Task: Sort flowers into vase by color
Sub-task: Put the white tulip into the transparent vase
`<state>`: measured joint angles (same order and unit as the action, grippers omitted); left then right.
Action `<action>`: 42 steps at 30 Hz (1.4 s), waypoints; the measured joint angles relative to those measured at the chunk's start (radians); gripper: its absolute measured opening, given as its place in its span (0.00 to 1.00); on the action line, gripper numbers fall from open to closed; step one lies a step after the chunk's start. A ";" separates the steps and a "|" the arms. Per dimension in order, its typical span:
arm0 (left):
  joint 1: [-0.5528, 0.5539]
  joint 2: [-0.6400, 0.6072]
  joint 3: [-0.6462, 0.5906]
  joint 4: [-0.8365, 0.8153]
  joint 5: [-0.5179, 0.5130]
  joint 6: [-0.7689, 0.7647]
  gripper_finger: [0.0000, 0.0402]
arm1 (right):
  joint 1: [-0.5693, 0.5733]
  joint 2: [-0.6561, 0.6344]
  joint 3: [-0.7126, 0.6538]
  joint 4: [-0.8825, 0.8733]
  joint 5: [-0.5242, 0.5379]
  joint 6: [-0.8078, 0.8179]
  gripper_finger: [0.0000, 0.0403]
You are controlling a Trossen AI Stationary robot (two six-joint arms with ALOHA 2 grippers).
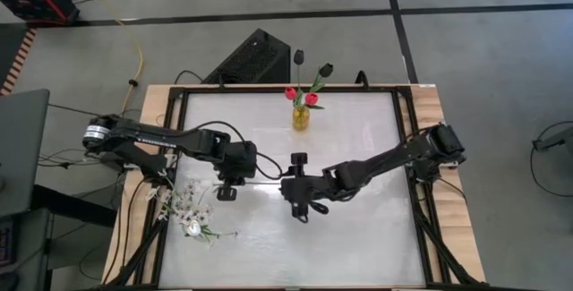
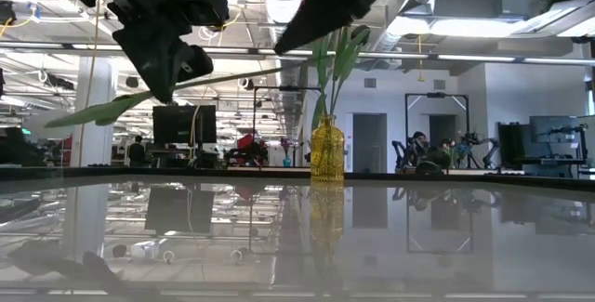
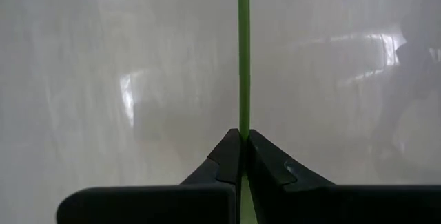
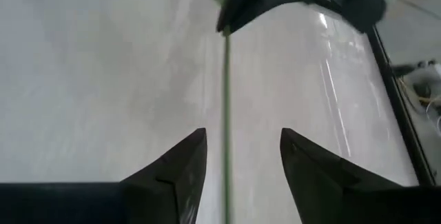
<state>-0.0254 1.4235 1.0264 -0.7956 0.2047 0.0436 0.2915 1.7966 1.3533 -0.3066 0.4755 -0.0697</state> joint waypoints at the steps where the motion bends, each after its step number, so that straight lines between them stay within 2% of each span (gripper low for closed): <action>1: 0.000 0.003 0.000 -0.001 0.000 0.006 0.00 | -0.002 0.002 0.000 -0.020 0.000 0.009 0.50; 14: 0.000 0.004 0.000 0.000 -0.002 0.016 0.00 | -0.004 0.026 -0.002 -0.070 -0.029 0.073 0.41; 20: 0.001 0.004 0.000 0.000 -0.002 0.015 0.00 | -0.004 0.026 -0.002 -0.078 -0.028 0.078 0.28; 26: 0.001 0.004 0.000 0.001 -0.002 0.014 0.00 | -0.004 0.026 -0.002 -0.111 -0.029 0.094 0.07; 28: 0.001 0.004 0.000 0.001 0.000 0.018 0.01 | 0.002 0.026 -0.002 -0.113 -0.029 0.089 0.06; 32: 0.001 0.004 0.000 0.004 0.005 0.039 0.07 | 0.004 0.026 -0.002 -0.125 -0.039 0.111 0.06; 36: 0.001 0.001 0.000 -0.002 0.041 0.042 0.19 | 0.003 0.025 -0.011 -0.164 -0.079 0.140 0.06; 40: 0.001 -0.034 0.000 -0.016 0.082 0.077 0.32 | -0.005 0.016 -0.104 -0.067 -0.093 0.142 0.06; 42: 0.009 -0.067 0.000 -0.034 0.088 0.102 0.37 | -0.011 0.003 -0.164 0.015 -0.134 0.148 0.06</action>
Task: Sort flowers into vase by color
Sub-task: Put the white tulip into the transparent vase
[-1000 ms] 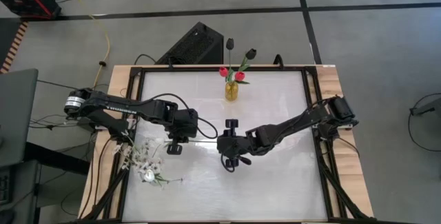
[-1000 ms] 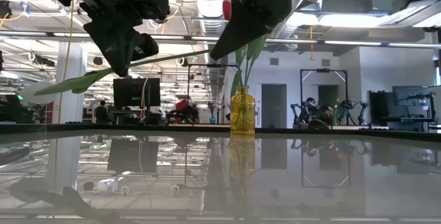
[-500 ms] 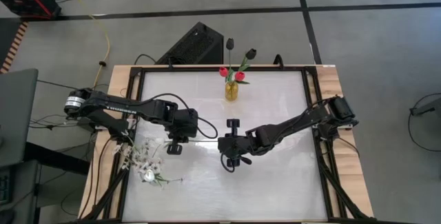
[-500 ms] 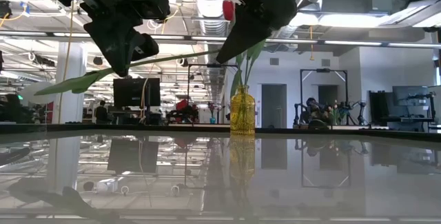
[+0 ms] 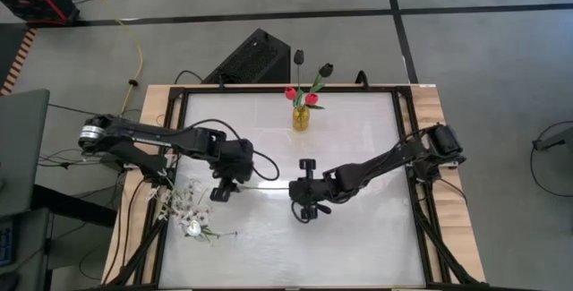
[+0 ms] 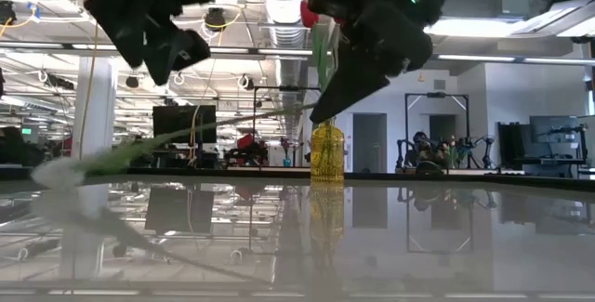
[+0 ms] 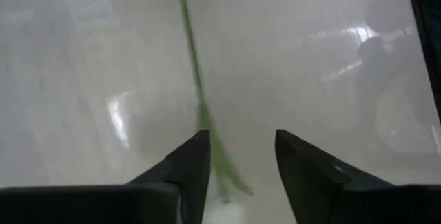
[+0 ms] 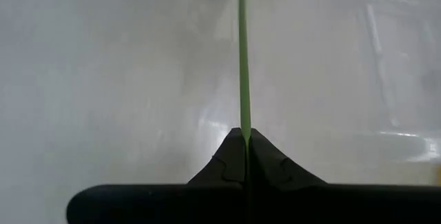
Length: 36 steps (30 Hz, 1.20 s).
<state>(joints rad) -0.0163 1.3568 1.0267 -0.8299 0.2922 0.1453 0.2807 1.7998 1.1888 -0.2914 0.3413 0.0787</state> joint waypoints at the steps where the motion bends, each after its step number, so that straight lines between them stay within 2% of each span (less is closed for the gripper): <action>1: 0.006 -0.024 0.000 -0.006 -0.001 0.008 0.38 | -0.003 -0.010 -0.031 0.048 -0.019 0.005 0.06; 5: 0.035 -0.143 -0.001 0.053 -0.025 0.038 0.41 | -0.001 -0.057 -0.156 0.234 -0.095 0.020 0.06; 9: 0.059 -0.282 -0.075 0.248 -0.034 0.051 0.39 | 0.020 -0.142 -0.263 0.363 -0.102 0.029 0.06; 15: 0.071 -0.455 -0.262 0.559 -0.064 0.024 0.37 | 0.037 -0.316 -0.397 0.452 0.088 0.037 0.06; 17: 0.071 -0.499 -0.324 0.647 -0.076 0.018 0.37 | 0.028 -0.373 -0.440 0.520 0.104 0.025 0.06; 20: 0.070 -0.553 -0.402 0.774 -0.179 0.019 0.37 | 0.014 -0.445 -0.487 0.580 0.103 0.005 0.06; 23: 0.071 -0.598 -0.448 0.877 -0.361 0.033 0.37 | 0.010 -0.494 -0.512 0.540 0.098 0.013 0.06; 26: 0.071 -0.633 -0.466 0.950 -0.471 0.068 0.37 | 0.010 -0.520 -0.513 0.478 0.152 0.069 0.06; 30: 0.071 -0.671 -0.490 1.047 -0.476 0.060 0.37 | -0.004 -0.515 -0.514 0.442 0.293 0.137 0.06; 33: 0.071 -0.687 -0.513 1.073 -0.473 0.024 0.37 | -0.027 -0.481 -0.514 0.530 0.363 0.128 0.06; 36: 0.071 -0.707 -0.544 1.098 -0.439 -0.023 0.37 | -0.053 -0.432 -0.514 0.702 0.373 0.040 0.06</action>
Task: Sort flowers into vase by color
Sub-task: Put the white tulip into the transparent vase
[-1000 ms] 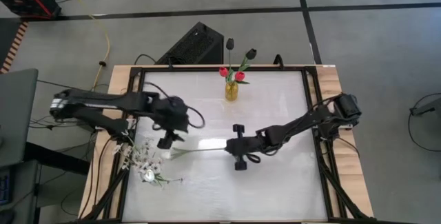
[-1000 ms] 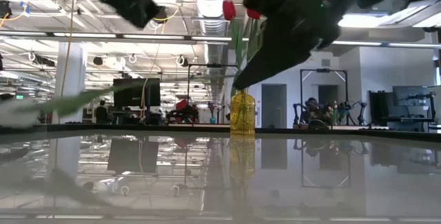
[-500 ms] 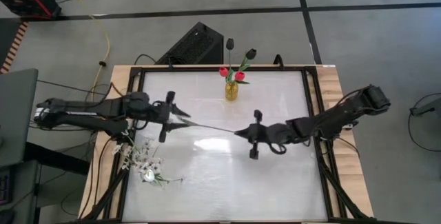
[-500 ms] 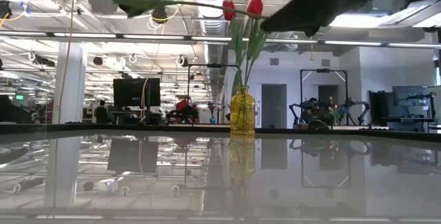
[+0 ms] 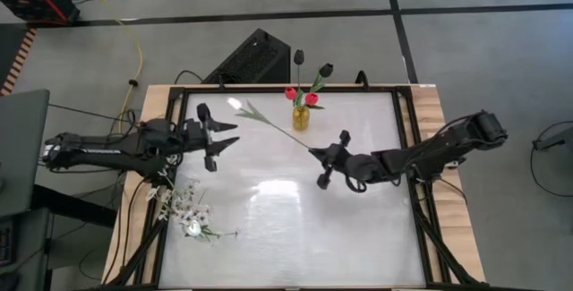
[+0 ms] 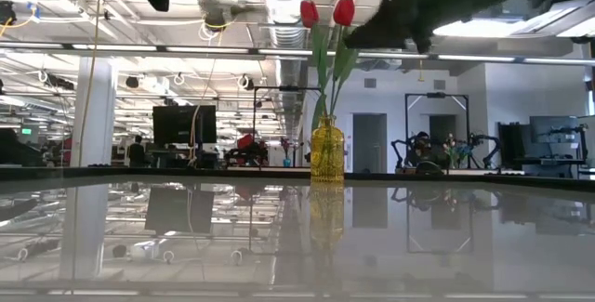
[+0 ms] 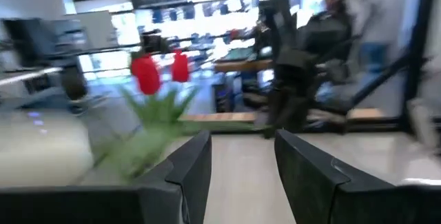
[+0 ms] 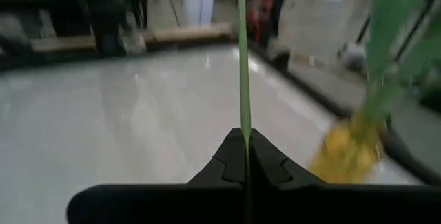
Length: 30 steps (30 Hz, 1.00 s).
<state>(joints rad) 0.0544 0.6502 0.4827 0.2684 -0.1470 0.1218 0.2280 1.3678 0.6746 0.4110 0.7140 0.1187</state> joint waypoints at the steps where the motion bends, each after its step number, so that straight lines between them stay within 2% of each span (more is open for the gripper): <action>1: -0.001 0.000 -0.019 0.029 0.029 -0.020 0.37 | -0.007 0.020 0.000 0.065 -0.005 -0.040 0.06; 3: -0.002 -0.001 -0.062 0.113 0.088 -0.072 0.37 | -0.020 0.065 0.000 0.227 -0.018 -0.104 0.06; 5: -0.003 0.009 -0.110 0.230 0.123 -0.128 0.37 | -0.035 0.114 0.000 0.388 -0.077 -0.165 0.06; 8: -0.002 0.033 -0.173 0.403 0.108 -0.210 0.37 | -0.060 0.190 0.003 0.616 -0.204 -0.194 0.06; 10: -0.002 0.055 -0.198 0.498 0.117 -0.222 0.37 | -0.078 0.240 0.019 0.697 -0.263 -0.184 0.06; 18: -0.002 0.167 -0.199 0.619 0.116 -0.240 0.37 | -0.154 0.428 0.190 0.748 -0.483 -0.067 0.06; 26: -0.002 0.218 -0.198 0.676 0.110 -0.229 0.37 | -0.169 0.518 0.317 0.707 -0.533 -0.065 0.06; 30: -0.002 0.220 -0.198 0.700 0.129 -0.207 0.37 | -0.172 0.520 0.355 0.650 -0.533 -0.066 0.06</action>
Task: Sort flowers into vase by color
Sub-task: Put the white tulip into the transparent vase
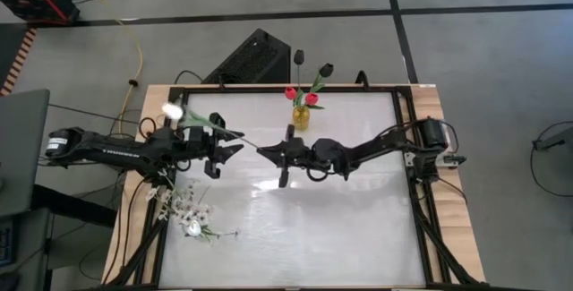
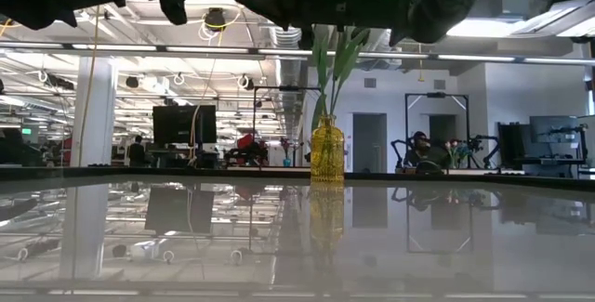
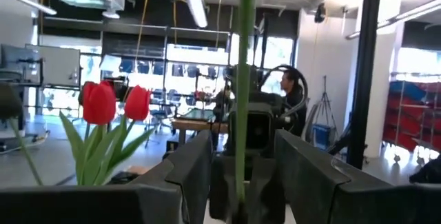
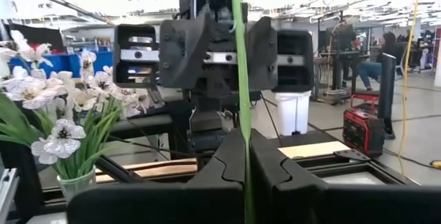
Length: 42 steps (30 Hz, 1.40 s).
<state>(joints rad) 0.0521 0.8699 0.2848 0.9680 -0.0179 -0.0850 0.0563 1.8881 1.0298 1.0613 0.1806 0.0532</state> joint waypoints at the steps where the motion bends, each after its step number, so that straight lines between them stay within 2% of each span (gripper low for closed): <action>1: 0.000 -0.001 0.000 0.000 0.006 0.005 0.37 | 0.000 0.000 0.005 -0.013 0.000 0.000 0.06; 6: 0.000 0.000 0.000 0.052 0.011 0.010 0.36 | -0.001 0.000 0.014 -0.038 0.000 -0.006 0.06; 9: 0.000 0.000 0.000 0.063 -0.006 0.013 0.31 | -0.001 0.000 0.014 -0.041 0.000 -0.009 0.06; 12: 0.000 0.000 0.000 0.063 -0.018 0.013 0.22 | 0.000 0.000 0.014 -0.036 0.000 -0.010 0.06; 16: 0.000 0.000 0.000 0.072 -0.020 0.020 0.05 | 0.000 0.000 0.014 -0.036 0.000 -0.012 0.06; 18: 0.000 0.000 0.000 0.078 -0.017 0.021 0.02 | 0.000 0.000 0.014 -0.035 0.000 -0.032 0.06; 22: 0.000 0.000 0.000 0.072 -0.024 -0.001 0.00 | 0.003 -0.001 0.014 -0.034 0.000 -0.059 0.18; 27: 0.000 0.000 0.000 0.069 -0.014 -0.048 0.00 | 0.003 -0.010 0.014 -0.047 0.000 -0.039 0.38; 30: 0.000 -0.022 0.000 0.030 -0.006 -0.074 0.00 | 0.004 -0.033 0.016 -0.120 -0.001 -0.027 0.50; 32: 0.000 -0.059 0.018 -0.056 -0.005 -0.082 0.00 | 0.007 -0.057 0.016 -0.187 -0.001 -0.028 0.57; 35: 0.000 -0.141 0.083 -0.276 -0.005 -0.070 0.00 | 0.011 -0.101 0.016 -0.272 -0.001 -0.035 0.64; 42: -0.017 -0.279 0.337 -0.910 -0.006 -0.050 0.00 | 0.023 -0.211 0.017 -0.454 -0.001 -0.035 0.66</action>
<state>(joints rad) 0.0348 0.5907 0.6213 0.0583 -0.0237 -0.1351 0.0798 1.6769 1.0466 0.6069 0.1799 0.0185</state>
